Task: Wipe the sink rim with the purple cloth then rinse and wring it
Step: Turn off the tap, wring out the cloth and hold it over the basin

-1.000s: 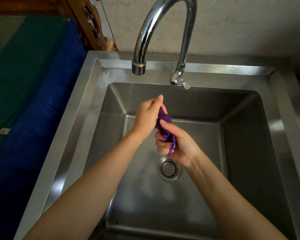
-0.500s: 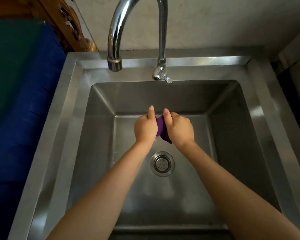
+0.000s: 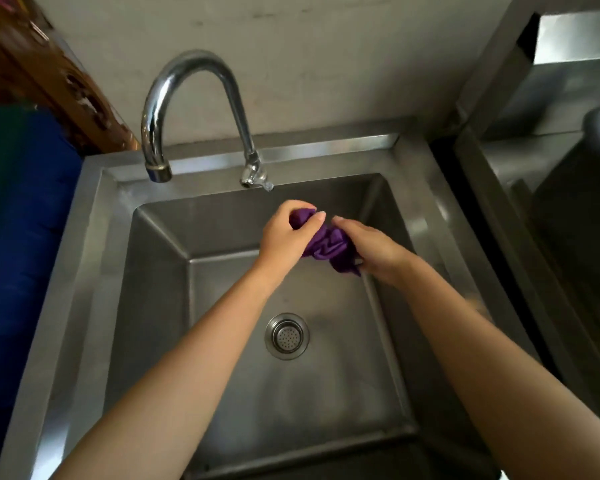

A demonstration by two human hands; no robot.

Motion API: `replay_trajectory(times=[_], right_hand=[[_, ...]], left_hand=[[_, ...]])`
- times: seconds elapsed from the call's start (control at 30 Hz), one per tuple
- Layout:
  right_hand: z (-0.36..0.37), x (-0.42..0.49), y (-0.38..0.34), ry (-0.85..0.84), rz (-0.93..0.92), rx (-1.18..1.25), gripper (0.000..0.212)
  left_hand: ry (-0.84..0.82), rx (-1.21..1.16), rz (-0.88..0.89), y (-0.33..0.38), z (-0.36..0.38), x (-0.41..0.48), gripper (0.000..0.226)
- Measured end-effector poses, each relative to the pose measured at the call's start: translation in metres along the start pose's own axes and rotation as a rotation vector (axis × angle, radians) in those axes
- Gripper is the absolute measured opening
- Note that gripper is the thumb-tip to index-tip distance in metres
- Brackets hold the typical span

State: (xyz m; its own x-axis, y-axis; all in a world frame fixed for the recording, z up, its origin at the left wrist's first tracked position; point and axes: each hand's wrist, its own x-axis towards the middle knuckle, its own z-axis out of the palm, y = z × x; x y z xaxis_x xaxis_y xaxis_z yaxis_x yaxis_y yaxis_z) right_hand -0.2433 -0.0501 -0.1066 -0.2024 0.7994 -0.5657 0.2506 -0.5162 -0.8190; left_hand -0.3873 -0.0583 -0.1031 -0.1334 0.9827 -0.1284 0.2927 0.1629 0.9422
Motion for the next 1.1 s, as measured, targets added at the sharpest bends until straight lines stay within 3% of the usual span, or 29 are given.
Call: replay_trajectory(times=[0.07,0.17,0.23,0.3,0.43,0.53,0.6,0.67,0.77,0.9,1.03,1.1], right_hand=[[-0.017,-0.011,-0.002,-0.043,-0.007,-0.05,0.033],[-0.037,-0.032,-0.011,-0.031,-0.208,0.122,0.011],[-0.049,-0.044,-0.016,-0.022,-0.295,0.24,0.021],[-0.058,-0.054,-0.019,-0.023,-0.321,0.218,0.029],[-0.075,-0.071,-0.017,-0.011,-0.345,0.002,0.028],[-0.083,-0.084,-0.019,-0.049,-0.322,-0.16,0.027],[-0.087,-0.092,-0.023,-0.085,-0.307,-0.138,0.031],[-0.089,-0.099,-0.028,-0.1,-0.291,-0.04,0.035],[-0.089,-0.108,-0.038,-0.053,-0.296,-0.101,0.043],[-0.094,-0.127,-0.056,0.134,-0.367,-0.184,0.026],[-0.098,-0.153,-0.073,0.113,-0.323,-0.337,0.028],[-0.096,-0.163,-0.079,0.13,-0.358,-0.241,0.02]], left_hand=[[-0.113,-0.1,-0.063,0.007,0.002,-0.001,0.012],[-0.23,-0.124,-0.223,0.018,-0.002,-0.003,0.019],[-0.22,0.047,-0.214,0.028,-0.003,-0.009,0.043],[-0.147,0.241,-0.123,0.041,-0.003,-0.015,0.05],[0.008,0.168,-0.034,0.067,0.004,-0.021,0.047],[0.001,0.026,-0.022,0.079,0.013,-0.026,0.044],[-0.009,-0.075,-0.061,0.087,0.016,-0.028,0.045],[-0.046,-0.129,-0.082,0.095,0.018,-0.028,0.047],[-0.175,-0.149,-0.017,0.111,0.022,-0.03,0.039],[-0.293,-0.037,0.169,0.126,0.014,-0.036,0.026],[-0.413,-0.041,0.263,0.136,0.001,-0.036,0.021],[-0.388,0.027,0.292,0.142,-0.002,-0.036,0.023]])
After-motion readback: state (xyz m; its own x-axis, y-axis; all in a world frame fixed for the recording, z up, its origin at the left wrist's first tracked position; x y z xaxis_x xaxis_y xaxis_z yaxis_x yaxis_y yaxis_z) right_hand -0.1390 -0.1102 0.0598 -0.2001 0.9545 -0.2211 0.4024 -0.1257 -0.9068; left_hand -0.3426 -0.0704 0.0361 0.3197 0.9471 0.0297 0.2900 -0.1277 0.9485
